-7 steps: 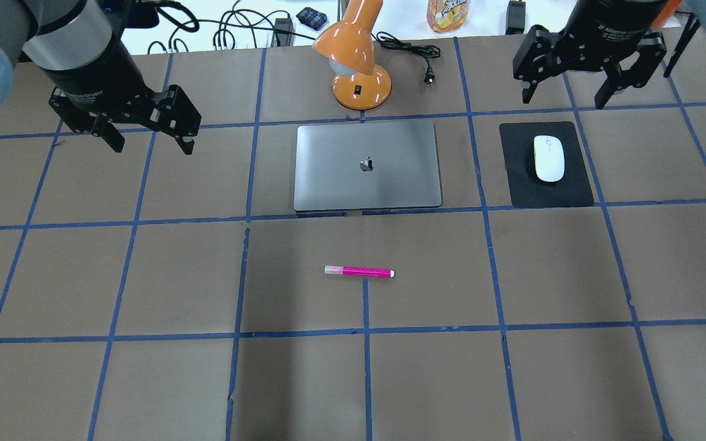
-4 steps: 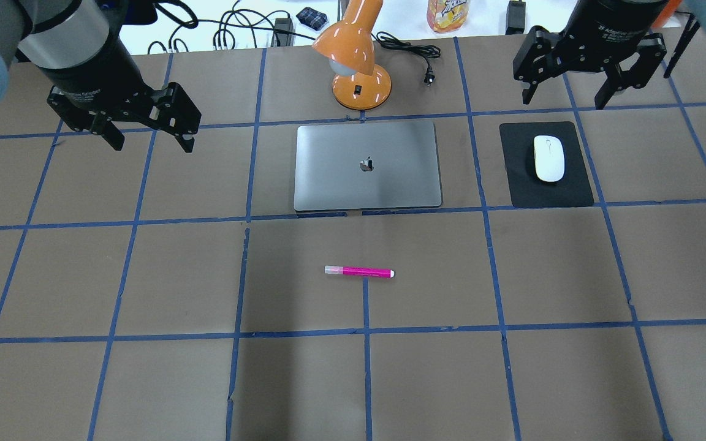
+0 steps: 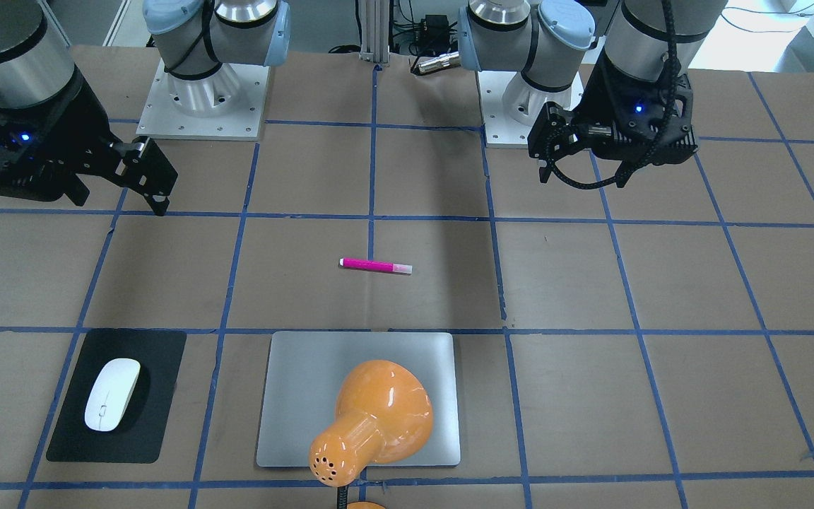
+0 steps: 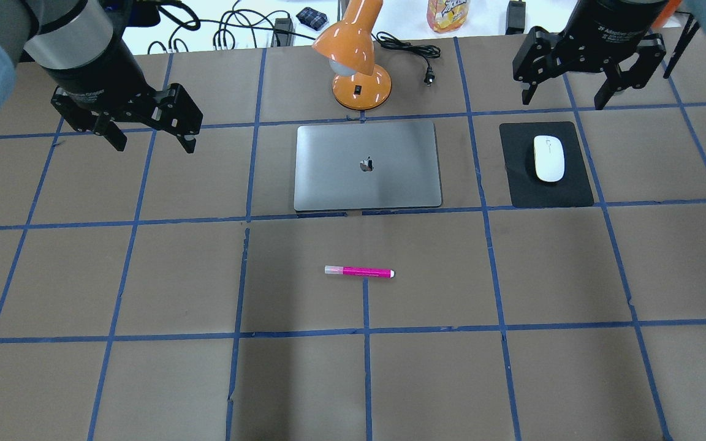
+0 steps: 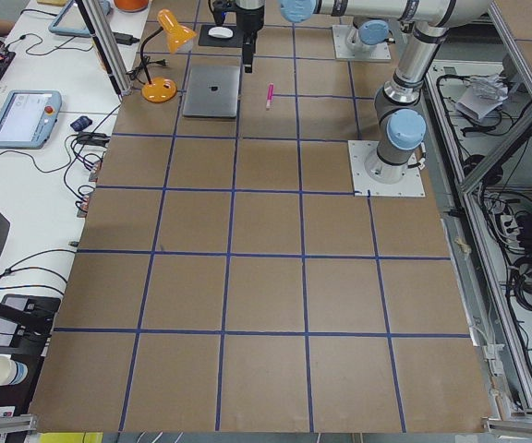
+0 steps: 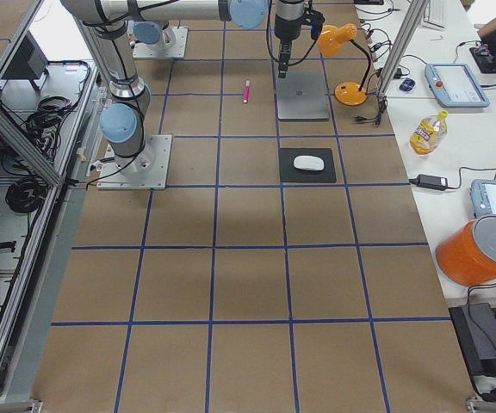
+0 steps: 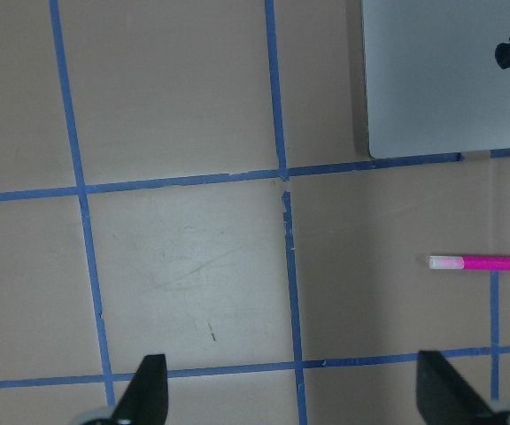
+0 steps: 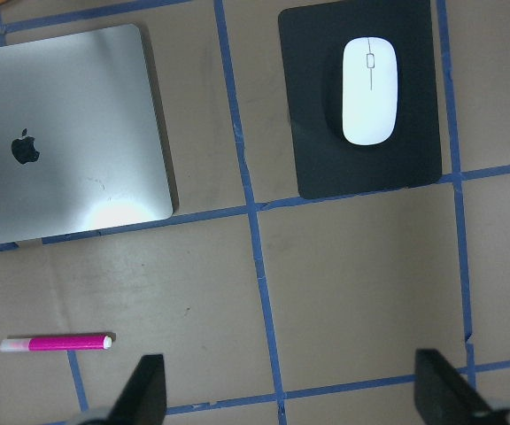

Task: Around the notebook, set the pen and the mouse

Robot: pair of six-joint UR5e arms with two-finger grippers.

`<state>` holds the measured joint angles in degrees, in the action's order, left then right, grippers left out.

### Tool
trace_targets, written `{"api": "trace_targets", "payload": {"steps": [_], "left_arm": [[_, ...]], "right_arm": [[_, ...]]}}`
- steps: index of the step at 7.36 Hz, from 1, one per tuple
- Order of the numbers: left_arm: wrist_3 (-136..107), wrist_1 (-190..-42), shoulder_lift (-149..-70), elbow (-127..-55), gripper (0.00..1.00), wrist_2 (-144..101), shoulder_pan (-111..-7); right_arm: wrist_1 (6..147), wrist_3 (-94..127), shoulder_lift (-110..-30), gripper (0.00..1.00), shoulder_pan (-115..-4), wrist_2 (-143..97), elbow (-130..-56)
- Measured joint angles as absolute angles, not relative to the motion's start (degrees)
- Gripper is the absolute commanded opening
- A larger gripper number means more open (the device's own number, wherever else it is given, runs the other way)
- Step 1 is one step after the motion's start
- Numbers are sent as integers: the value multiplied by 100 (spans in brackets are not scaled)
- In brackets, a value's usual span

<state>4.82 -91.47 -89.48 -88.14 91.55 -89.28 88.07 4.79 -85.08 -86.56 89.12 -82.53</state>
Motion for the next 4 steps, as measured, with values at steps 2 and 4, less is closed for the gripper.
{"api": "trace_targets", "payload": {"steps": [2, 4], "left_arm": [[474, -9181, -8876, -8833, 100, 9171, -8909], [365, -9201, -8905, -8792, 100, 9131, -8886]], "right_arm": [[8807, 488, -8514, 100, -8657, 8898, -8253], [8807, 484, -8511, 100, -8657, 8884, -8248]]}}
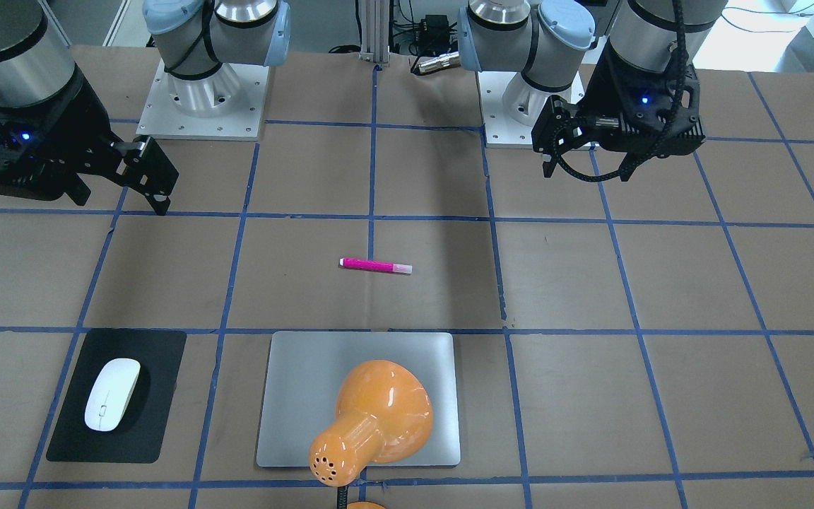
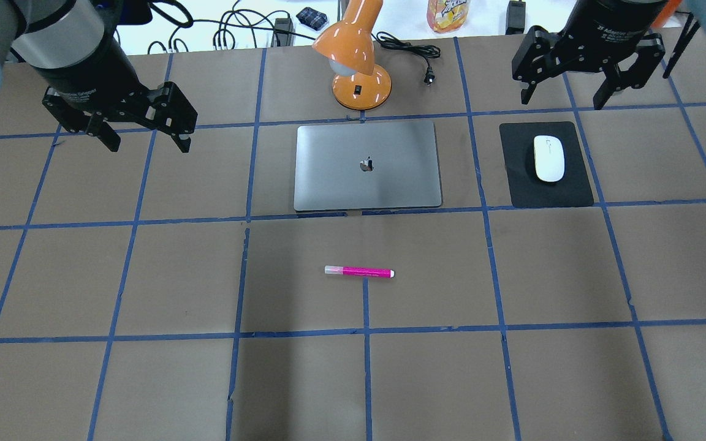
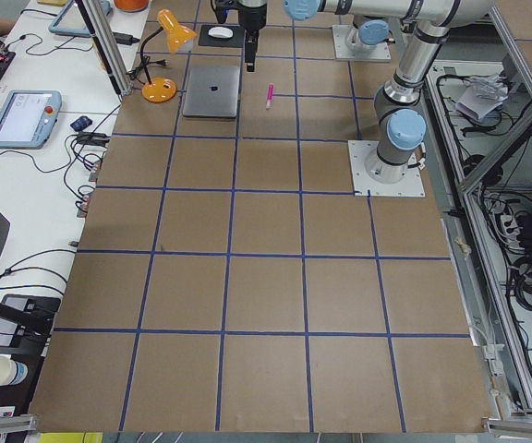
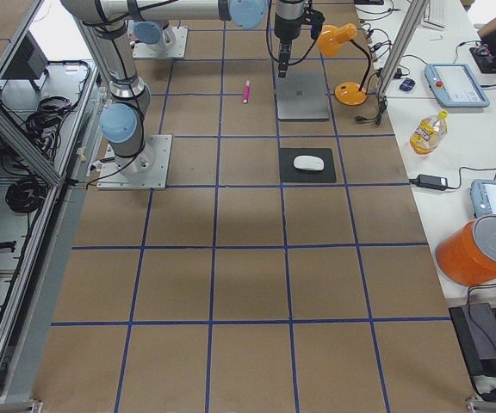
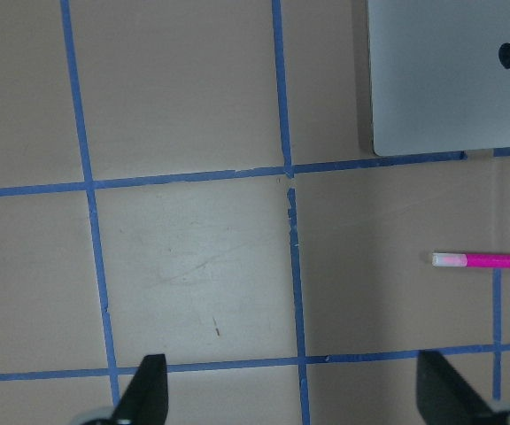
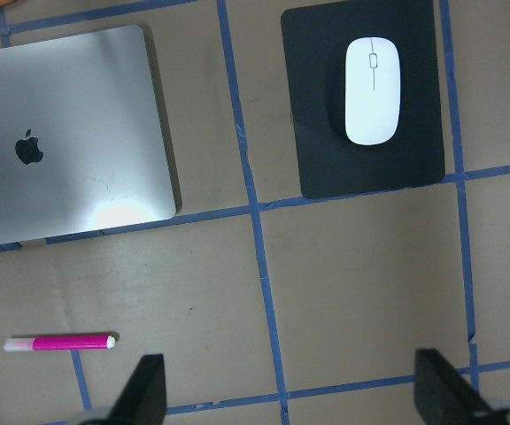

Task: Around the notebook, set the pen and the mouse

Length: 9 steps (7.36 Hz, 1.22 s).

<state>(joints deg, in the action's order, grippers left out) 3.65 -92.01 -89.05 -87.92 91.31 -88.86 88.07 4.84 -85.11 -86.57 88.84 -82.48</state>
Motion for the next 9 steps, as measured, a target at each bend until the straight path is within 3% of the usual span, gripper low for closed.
{"api": "trace_targets", "payload": {"steps": [9], "left_arm": [[221, -9158, -8958, -8764, 100, 9098, -8888]], "right_arm": [[8809, 466, -8508, 100, -8649, 8913, -8246]]}}
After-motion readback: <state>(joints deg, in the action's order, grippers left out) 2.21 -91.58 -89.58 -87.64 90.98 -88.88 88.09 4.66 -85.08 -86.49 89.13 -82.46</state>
